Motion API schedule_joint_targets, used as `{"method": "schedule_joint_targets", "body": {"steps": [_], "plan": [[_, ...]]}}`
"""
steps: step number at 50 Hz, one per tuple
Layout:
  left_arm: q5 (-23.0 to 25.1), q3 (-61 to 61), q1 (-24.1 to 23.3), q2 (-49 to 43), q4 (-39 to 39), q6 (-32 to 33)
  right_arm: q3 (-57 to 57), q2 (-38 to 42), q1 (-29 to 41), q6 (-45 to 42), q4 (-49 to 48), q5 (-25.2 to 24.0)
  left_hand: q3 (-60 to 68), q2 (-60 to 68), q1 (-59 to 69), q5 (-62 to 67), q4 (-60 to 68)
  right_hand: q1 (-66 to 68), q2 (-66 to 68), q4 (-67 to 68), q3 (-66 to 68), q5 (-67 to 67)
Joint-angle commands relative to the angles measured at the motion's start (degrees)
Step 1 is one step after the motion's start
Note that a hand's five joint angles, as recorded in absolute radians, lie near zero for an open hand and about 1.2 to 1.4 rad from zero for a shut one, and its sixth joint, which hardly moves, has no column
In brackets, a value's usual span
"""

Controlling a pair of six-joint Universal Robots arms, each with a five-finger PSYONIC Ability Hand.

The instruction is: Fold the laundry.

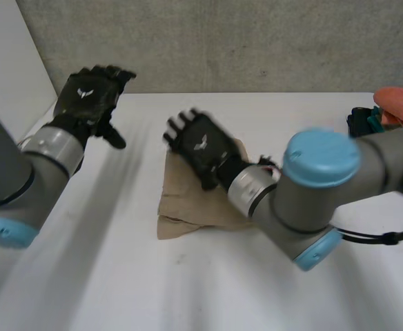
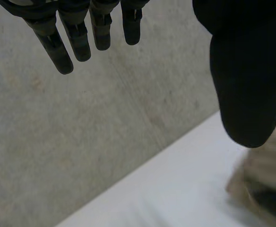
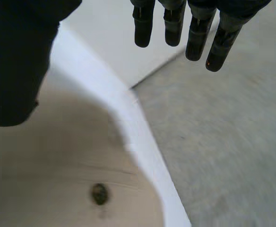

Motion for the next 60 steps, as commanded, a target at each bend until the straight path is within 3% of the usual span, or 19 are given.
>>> {"method": "schedule_joint_targets", "body": {"steps": [1,7,13,20,30,41,47,51,54,58,59,60], "plan": [[-0.14,15.96,-7.89,-11.40,-2.85,-3.72,3.87,-11.04,-9.56,33.83,5.56,3.52,-1.91,-1.41,-0.48,-2.25,-1.41,-2.33,-2.91,-3.85,-2.18,-4.10],[-0.76,29.12,-14.65,-24.21,-12.06,-3.46,-1.75,-6.48,-11.50,32.00,15.76,9.32,-1.57,-1.07,-0.14,-1.91,-1.07,-2.33,-2.91,-3.85,-2.18,-4.10],[-7.77,34.34,-15.46,-30.65,-21.65,1.44,-11.05,3.17,-11.24,27.26,23.83,6.00,-1.57,-1.07,-0.14,-1.91,-1.07,-2.33,-2.91,-3.85,-2.18,-4.10],[-13.85,30.39,-15.46,-30.13,-22.81,8.49,-17.49,10.49,-9.22,23.73,28.42,4.75,-1.91,-1.40,-0.48,-2.25,-1.41,-2.33,-2.91,-3.85,-2.18,-4.10],[-13.77,28.27,-15.46,-31.62,-24.48,11.22,-19.43,16.64,-8.34,14.51,28.86,9.76,-1.57,-1.07,-0.14,-1.91,-1.07,-2.33,-2.91,-3.85,-2.18,-4.10],[-10.16,28.71,-15.37,-31.80,-24.21,11.75,-18.90,16.04,-8.34,13.09,28.43,9.85,-1.40,-0.90,0.03,-1.74,-0.90,-2.33,-2.91,-3.85,-2.18,-4.10],[-9.02,29.33,-14.93,-24.34,-23.95,11.13,-14.34,5.24,-8.34,13.71,25.80,9.76,-1.41,-0.90,0.03,-1.75,-0.91,-2.33,-2.91,-3.85,-2.18,-4.10],[-6.04,29.24,-14.23,-19.50,-22.72,9.99,-2.60,-4.42,-8.25,13.01,16.33,10.11,-0.73,-0.23,0.70,-1.07,-0.23,-2.33,-2.91,-3.85,-2.18,-4.10],[-0.78,28.98,-13.18,-16.51,-22.63,7.80,5.51,-8.65,-8.07,12.48,11.30,10.47,-0.40,0.11,1.04,-0.74,0.10,-2.33,-2.91,-3.85,-2.18,-4.10],[10.99,27.93,-10.63,-12.56,-23.51,5.07,18.17,-14.28,-7.90,10.73,3.04,10.64,0.61,1.12,2.05,0.27,1.11,-2.33,-2.91,-3.85,-2.18,-4.10],[16.76,27.05,-9.49,-11.51,-24.73,4.28,22.97,-15.25,-7.55,9.68,-0.28,10.47,1.11,1.62,2.55,0.77,1.61,-2.33,-2.91,-3.85,-2.18,-4.10],[19.60,26.52,-8.87,-11.15,-25.61,3.93,25.02,-15.34,-7.29,9.15,-2.06,10.56,1.12,1.62,2.55,0.78,1.62,-2.33,-2.91,-3.85,-2.18,-4.10]]}}
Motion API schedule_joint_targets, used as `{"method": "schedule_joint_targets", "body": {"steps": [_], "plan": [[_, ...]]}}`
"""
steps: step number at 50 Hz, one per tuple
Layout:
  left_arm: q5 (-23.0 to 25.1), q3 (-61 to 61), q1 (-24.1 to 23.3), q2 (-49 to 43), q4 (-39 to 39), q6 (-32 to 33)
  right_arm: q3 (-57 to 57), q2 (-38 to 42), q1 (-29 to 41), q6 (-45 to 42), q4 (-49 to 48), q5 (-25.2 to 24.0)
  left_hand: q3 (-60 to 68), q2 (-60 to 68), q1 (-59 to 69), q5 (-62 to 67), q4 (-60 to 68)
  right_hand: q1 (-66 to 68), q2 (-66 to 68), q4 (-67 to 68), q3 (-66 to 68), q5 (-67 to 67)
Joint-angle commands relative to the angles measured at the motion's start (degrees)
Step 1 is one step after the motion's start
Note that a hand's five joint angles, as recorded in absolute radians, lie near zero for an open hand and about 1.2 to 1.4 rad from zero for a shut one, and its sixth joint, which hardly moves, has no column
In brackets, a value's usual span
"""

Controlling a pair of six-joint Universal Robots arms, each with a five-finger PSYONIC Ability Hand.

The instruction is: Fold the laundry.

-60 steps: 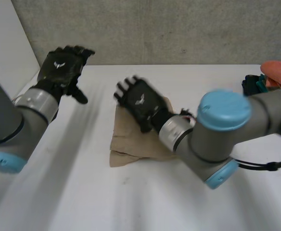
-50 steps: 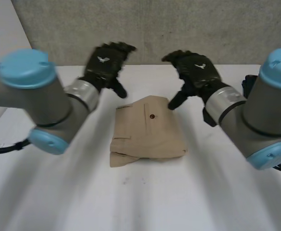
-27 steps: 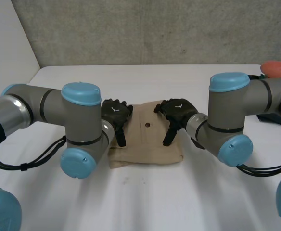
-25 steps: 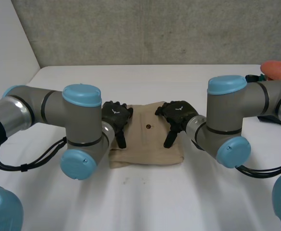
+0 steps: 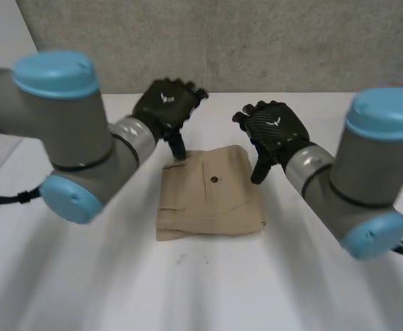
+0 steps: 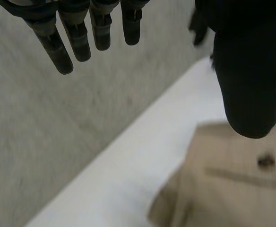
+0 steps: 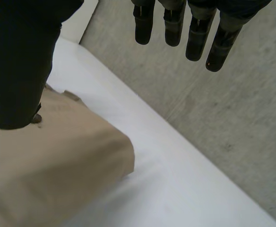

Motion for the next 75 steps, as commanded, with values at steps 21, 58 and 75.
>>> {"method": "schedule_joint_targets", "body": {"steps": [21,58,75], "plan": [[30.82,-4.76,6.36,5.64,-7.70,-4.75,18.99,12.95,6.06,-14.40,-35.43,0.02,0.45,0.95,1.83,0.11,0.94,7.47,5.07,4.13,5.80,4.19],[28.71,-7.14,9.62,7.75,-6.30,-5.19,2.63,12.87,-8.70,-6.23,-24.54,-14.04,0.95,1.45,2.34,0.61,1.45,69.49,67.10,66.16,67.82,66.21],[28.27,-5.12,8.65,7.75,-3.22,-6.33,-9.99,9.08,-15.12,0.77,-30.14,-16.25,0.95,1.45,2.34,0.61,1.45,69.49,67.10,66.16,67.82,66.21]]}}
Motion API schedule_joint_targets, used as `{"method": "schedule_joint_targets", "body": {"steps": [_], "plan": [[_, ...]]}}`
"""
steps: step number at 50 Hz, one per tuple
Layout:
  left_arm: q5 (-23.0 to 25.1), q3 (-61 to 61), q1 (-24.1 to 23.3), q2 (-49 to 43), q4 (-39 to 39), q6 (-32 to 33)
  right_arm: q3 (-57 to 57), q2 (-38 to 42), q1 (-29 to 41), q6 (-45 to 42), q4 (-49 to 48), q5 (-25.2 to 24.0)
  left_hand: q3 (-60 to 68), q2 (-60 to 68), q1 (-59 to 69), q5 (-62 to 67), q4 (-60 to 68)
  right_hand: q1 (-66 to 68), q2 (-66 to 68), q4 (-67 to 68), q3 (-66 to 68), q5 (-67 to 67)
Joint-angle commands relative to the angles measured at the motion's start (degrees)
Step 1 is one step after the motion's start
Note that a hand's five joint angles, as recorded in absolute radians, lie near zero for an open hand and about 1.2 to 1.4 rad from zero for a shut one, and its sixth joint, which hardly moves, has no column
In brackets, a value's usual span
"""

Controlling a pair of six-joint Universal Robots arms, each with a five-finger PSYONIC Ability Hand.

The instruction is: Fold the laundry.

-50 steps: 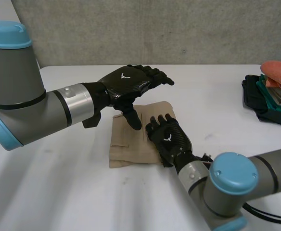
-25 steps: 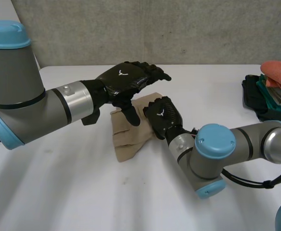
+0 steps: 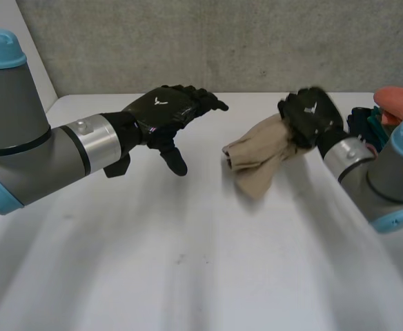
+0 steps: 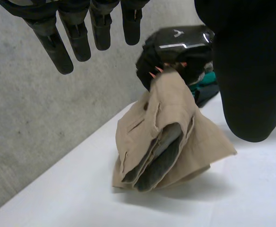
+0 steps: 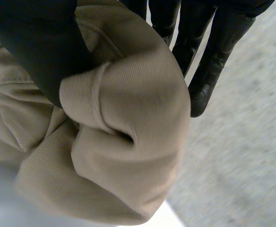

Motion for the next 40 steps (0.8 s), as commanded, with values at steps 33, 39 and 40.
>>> {"method": "schedule_joint_targets", "body": {"steps": [33,39,40], "plan": [[-1.07,-0.59,-1.72,2.77,5.08,-7.64,-21.77,23.34,-41.37,32.03,-29.67,-17.83,1.45,1.96,2.71,1.11,1.95,25.39,12.78,11.82,13.23,17.93],[-1.16,-0.68,-1.81,2.77,5.08,-7.64,-18.78,21.94,-42.69,30.36,-29.49,-20.92,1.45,1.96,2.71,1.11,1.95,25.39,12.78,11.82,13.23,17.93],[-1.16,-0.59,-1.81,2.77,5.08,-7.64,-17.82,20.71,-42.78,30.18,-29.14,-20.92,1.45,1.96,2.71,1.11,1.95,25.39,12.78,11.82,13.23,17.93]]}}
